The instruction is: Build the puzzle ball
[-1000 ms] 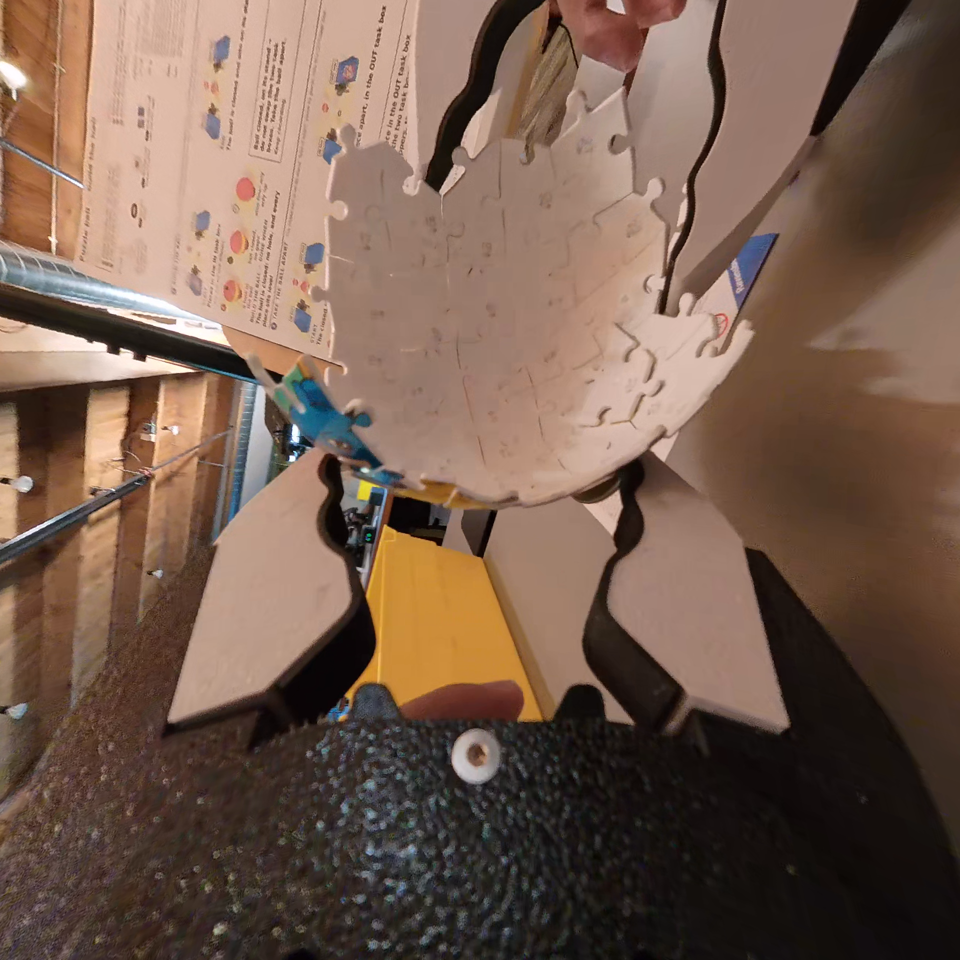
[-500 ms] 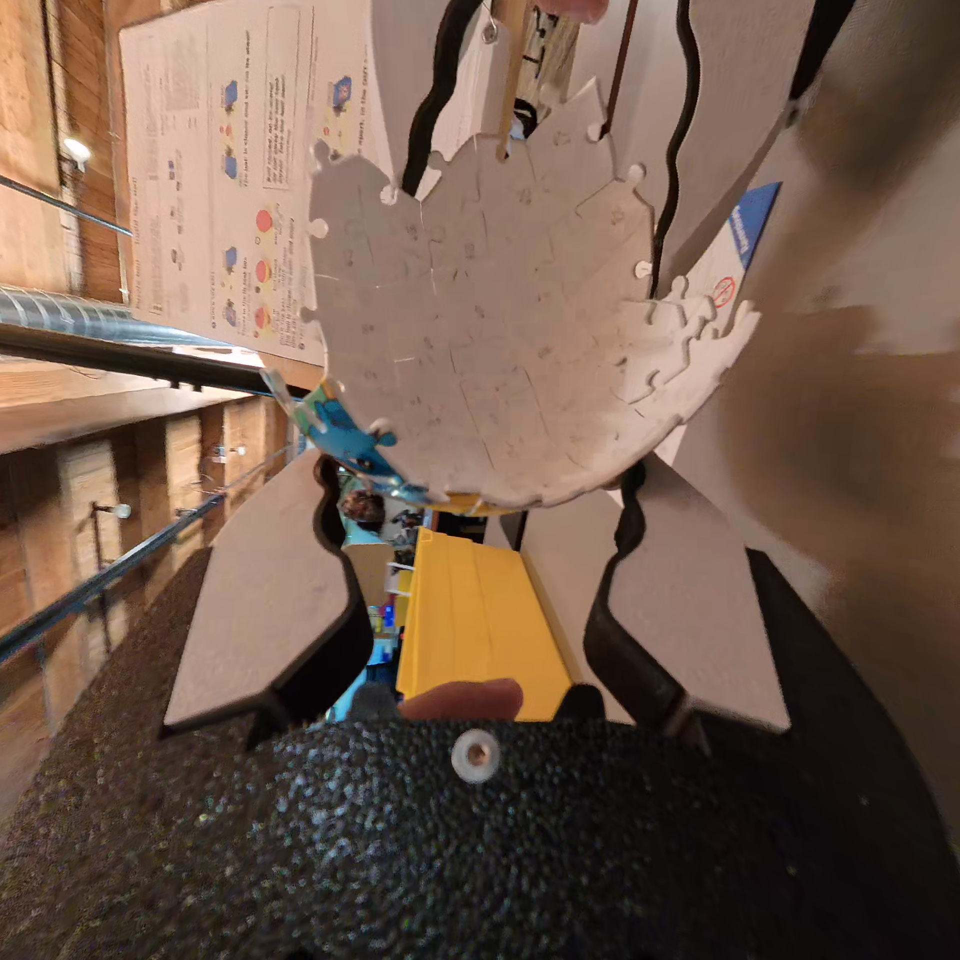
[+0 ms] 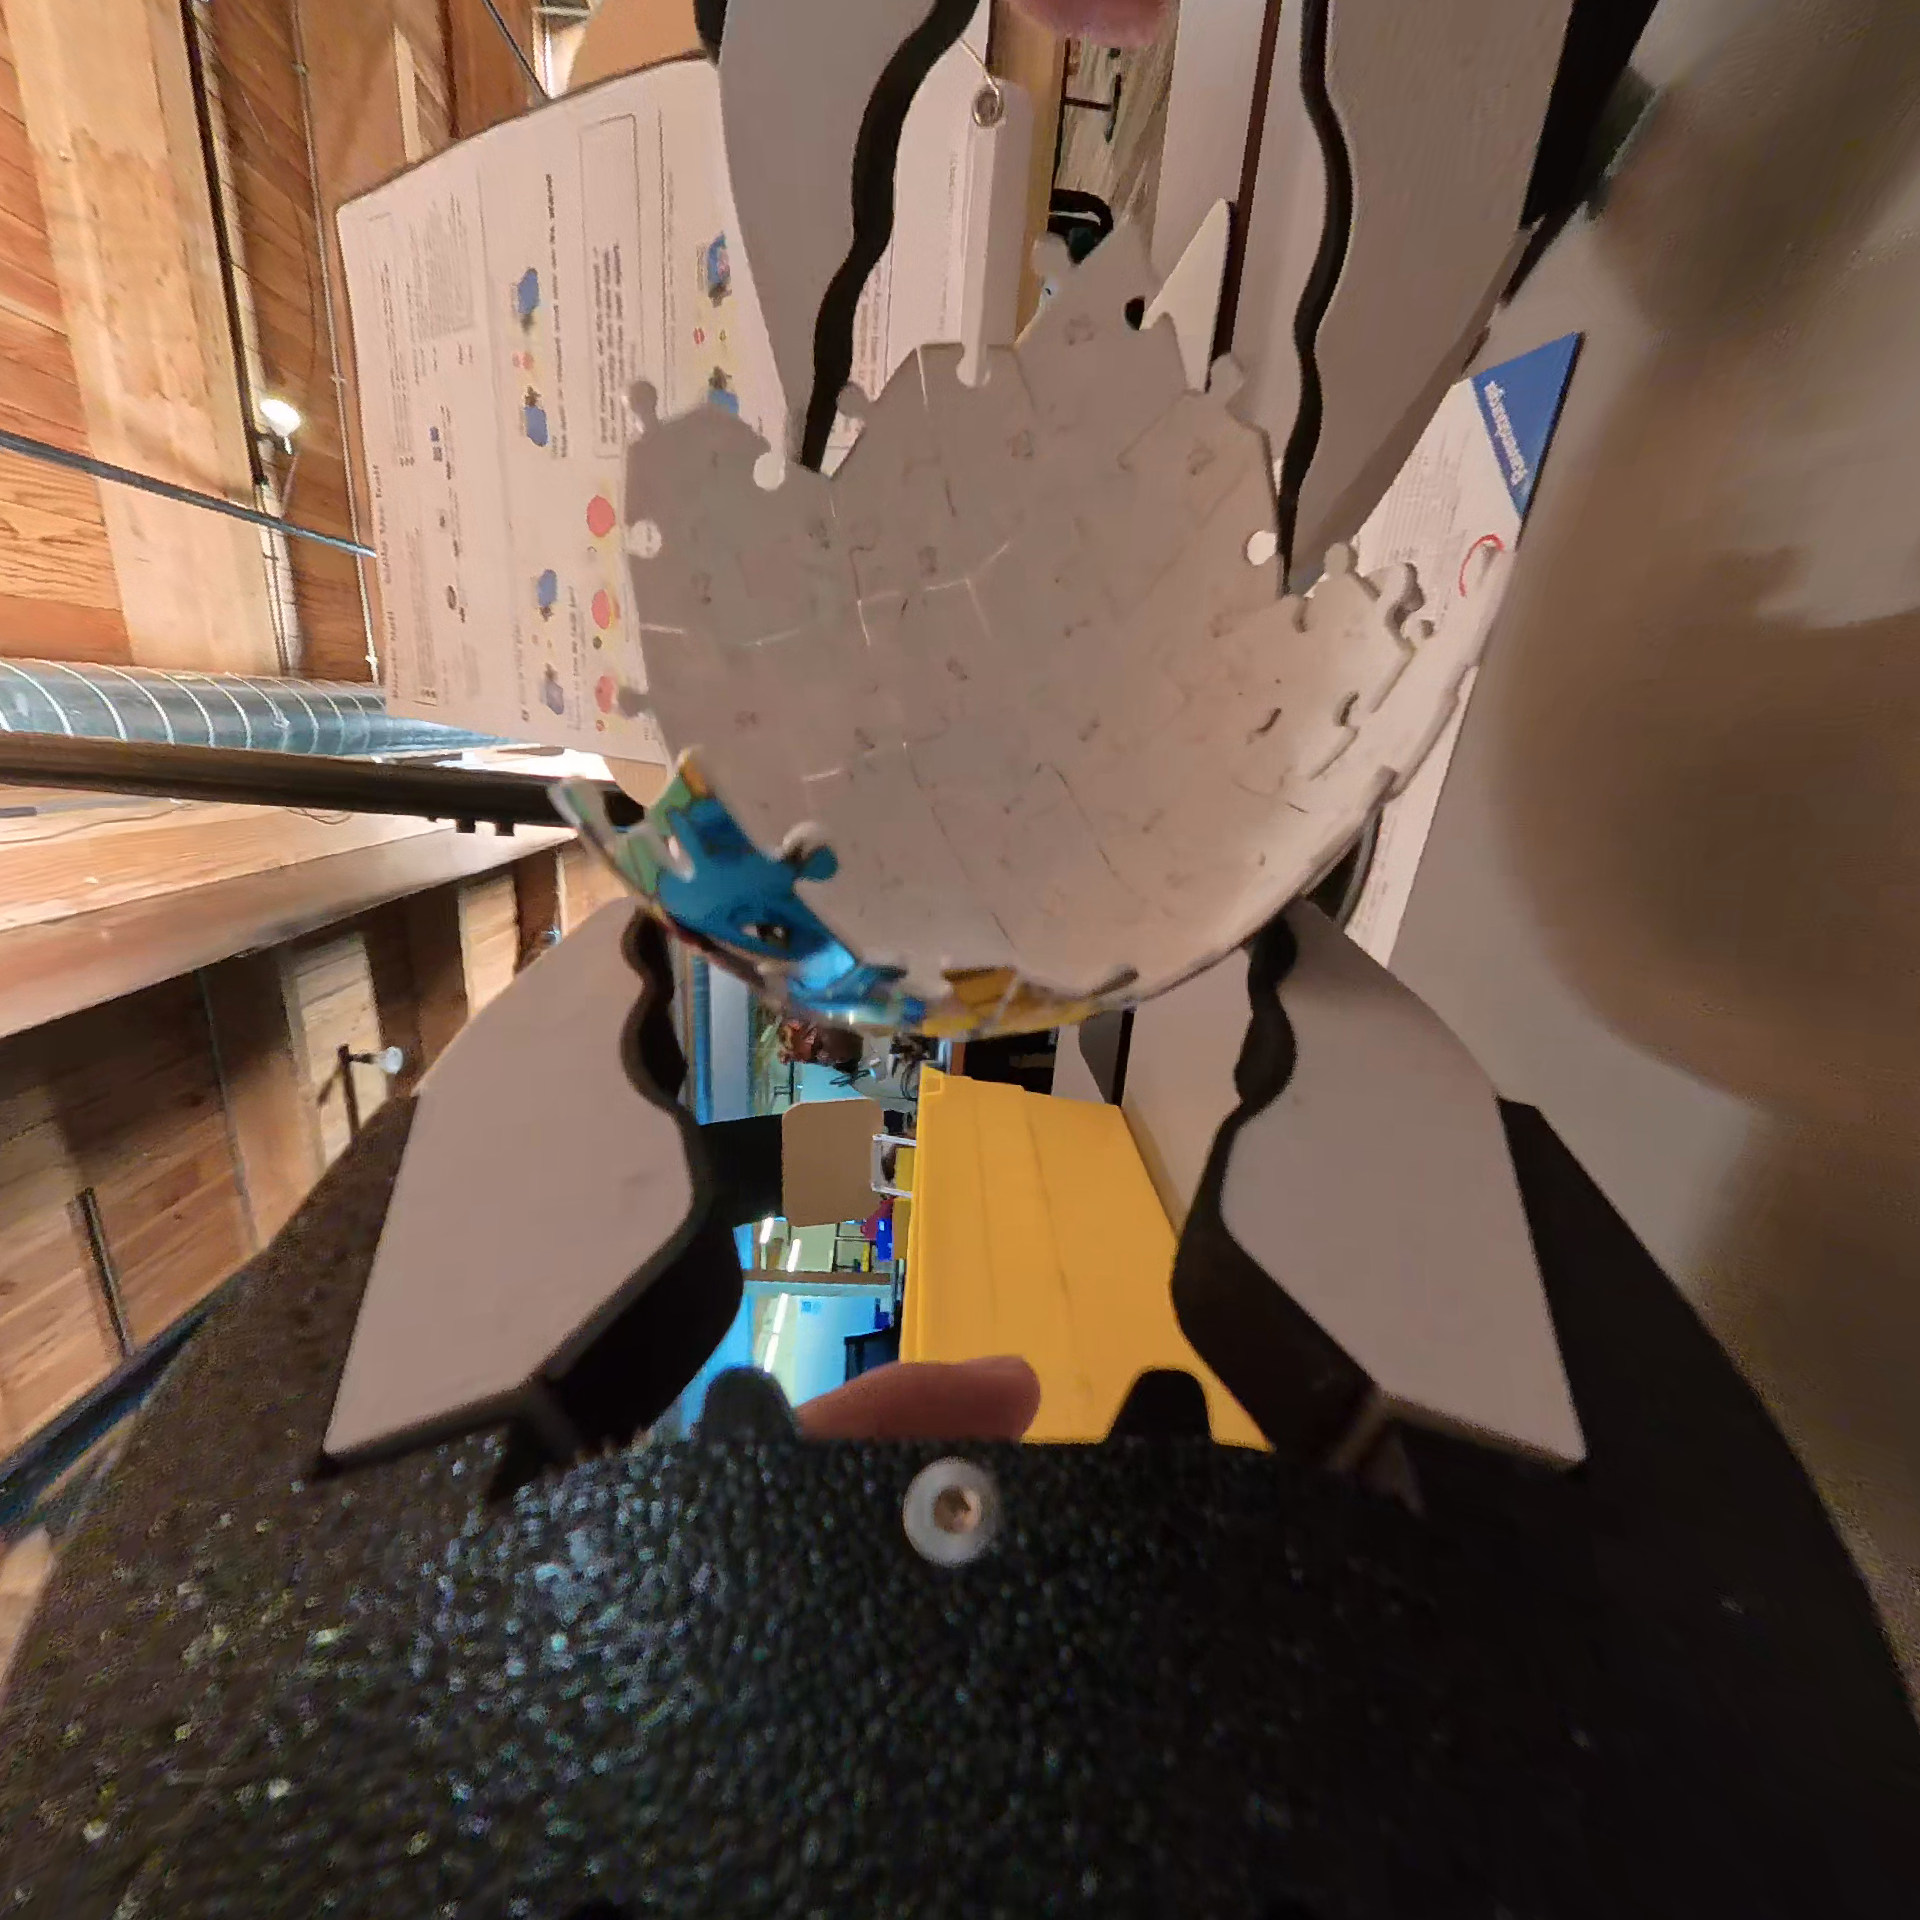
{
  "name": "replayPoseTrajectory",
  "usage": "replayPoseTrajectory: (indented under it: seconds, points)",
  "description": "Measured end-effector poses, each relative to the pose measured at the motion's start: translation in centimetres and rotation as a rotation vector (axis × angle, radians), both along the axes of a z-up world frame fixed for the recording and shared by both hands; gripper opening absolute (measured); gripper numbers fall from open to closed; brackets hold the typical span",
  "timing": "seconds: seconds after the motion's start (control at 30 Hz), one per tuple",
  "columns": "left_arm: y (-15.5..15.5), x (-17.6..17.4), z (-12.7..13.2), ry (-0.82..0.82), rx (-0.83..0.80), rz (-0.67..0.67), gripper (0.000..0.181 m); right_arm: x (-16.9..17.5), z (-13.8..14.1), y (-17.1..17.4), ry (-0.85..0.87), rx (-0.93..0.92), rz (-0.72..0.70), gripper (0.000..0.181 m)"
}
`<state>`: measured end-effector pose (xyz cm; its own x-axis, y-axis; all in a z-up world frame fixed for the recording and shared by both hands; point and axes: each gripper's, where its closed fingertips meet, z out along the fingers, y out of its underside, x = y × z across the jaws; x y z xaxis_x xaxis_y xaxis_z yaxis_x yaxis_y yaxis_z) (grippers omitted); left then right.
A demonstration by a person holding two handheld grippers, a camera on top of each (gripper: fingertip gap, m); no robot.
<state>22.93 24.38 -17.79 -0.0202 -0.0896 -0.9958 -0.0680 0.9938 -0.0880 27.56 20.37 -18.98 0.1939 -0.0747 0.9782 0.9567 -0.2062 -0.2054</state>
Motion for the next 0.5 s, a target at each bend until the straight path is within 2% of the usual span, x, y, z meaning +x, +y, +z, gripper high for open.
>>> replayPoseTrajectory:
  seconds: [0.03, 0.1, 0.3, 0.5]
  points:
    - [-0.3, -0.1, 0.1, -0.001, 0.019, -0.004, 0.105, -0.1, 0.1, 0.0, -0.011, 0.002, -0.001, 0.093]
    - [-0.7, -0.1, 0.0, 0.006, 0.035, -0.016, 0.105, 0.2, -0.3, 0.1, 0.021, -0.010, -0.006, 0.093]
    - [0.0, 0.1, -1.6, 0.054, -0.054, -0.006, 0.105, 0.1, -1.7, 0.3, 0.061, -0.075, 0.008, 0.093]
    - [0.5, -0.2, -3.5, 0.181, -0.300, -0.034, 0.105, -0.4, -3.0, 0.3, 0.143, -0.159, 0.050, 0.088]
